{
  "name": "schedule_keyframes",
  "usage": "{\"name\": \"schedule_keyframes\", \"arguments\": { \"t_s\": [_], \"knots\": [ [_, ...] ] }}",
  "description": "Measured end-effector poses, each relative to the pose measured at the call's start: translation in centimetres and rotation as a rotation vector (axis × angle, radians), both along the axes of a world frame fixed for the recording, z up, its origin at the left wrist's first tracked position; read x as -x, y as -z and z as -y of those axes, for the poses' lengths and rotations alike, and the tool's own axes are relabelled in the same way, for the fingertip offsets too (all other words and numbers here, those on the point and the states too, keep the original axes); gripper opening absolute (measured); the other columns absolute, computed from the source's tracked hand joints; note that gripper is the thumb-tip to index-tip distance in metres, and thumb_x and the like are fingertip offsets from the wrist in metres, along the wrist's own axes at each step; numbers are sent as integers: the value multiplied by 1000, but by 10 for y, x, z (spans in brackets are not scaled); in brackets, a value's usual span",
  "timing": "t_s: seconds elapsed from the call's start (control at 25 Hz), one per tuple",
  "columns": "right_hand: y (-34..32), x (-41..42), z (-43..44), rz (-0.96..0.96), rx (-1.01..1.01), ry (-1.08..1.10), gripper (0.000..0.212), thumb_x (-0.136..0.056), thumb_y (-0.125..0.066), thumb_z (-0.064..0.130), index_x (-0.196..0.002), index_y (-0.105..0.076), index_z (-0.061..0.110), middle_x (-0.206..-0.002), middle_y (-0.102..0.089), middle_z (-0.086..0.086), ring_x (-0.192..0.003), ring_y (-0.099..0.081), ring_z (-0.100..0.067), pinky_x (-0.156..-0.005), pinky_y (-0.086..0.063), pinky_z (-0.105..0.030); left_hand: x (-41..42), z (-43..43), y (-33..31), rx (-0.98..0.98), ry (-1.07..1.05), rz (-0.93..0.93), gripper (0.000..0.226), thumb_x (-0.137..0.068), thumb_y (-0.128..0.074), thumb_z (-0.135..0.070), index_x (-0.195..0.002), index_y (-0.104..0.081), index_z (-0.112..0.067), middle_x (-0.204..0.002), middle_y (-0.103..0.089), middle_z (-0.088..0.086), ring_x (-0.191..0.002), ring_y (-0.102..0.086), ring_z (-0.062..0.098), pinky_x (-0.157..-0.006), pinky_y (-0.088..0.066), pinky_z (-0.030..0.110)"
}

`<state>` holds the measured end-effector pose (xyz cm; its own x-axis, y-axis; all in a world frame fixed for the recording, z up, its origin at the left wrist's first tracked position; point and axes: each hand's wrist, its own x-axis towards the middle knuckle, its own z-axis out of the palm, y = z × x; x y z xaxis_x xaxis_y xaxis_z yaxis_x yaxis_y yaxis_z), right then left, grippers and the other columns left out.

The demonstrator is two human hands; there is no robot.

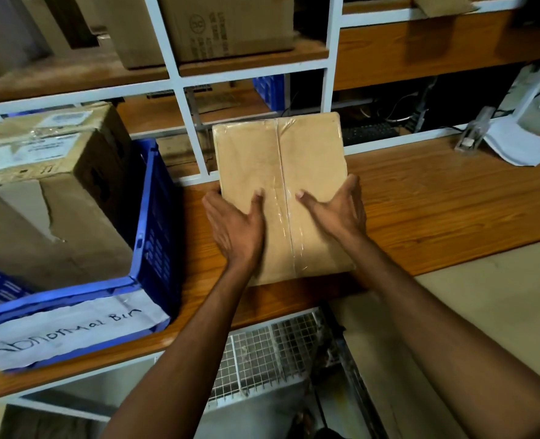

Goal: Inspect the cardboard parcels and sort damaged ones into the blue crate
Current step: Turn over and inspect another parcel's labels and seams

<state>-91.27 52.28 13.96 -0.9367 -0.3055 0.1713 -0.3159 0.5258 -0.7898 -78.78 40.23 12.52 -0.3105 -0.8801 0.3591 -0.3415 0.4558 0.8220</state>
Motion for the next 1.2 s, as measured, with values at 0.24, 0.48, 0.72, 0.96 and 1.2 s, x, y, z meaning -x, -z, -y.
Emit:
{"name": "schedule_keyframes", "arguments": {
  "t_s": [0.24,0.48,0.72,0.96,1.2],
  "knots": [
    [-7,15,-6,94,-99,-162,124,-64,-91,57,-153,-15,17,-152,-37,-7,-136,-44,-30,-103,-45,-41,-4,6,7,-14,131,53,110,-82,-73,-69,-160,-16,-16,-159,-27,10,-145,-33,29,-116,-39,50],
    [12,13,-15,73,-25,-125,105,-68,-89,57,-145,-28,20,-138,-57,-5,-122,-57,-30,-92,-50,-38,-16,22,34,43,204,-9,94,-93,-67,-63,-164,-17,-27,-164,-38,1,-145,-43,21,-114,-44,49],
    [23,12,-14,108,38,-124,88,-81,-83,49,-149,-33,23,-135,-57,0,-119,-55,-22,-96,-52,-43,-18,28,40,62,192,31,77,-103,-55,-55,-166,-19,-29,-151,-55,1,-125,-61,22,-95,-50,34],
    [53,-9,-27,14,179,-5,41,-107,-45,45,-124,-61,12,-114,-67,-6,-107,-64,-30,-87,-55,-45,-21,23,52,100,55,-3,49,-113,-31,-38,-160,-37,-27,-112,-74,9,-86,-66,24,-71,-47,34],
    [46,-6,-28,183,155,-107,54,-101,-60,43,-145,-41,18,-130,-60,-2,-114,-60,-25,-92,-54,-44,-28,26,48,20,293,87,81,-101,-54,-60,-165,-15,-28,-164,-38,-1,-142,-47,21,-105,-40,31]
  ]
}}
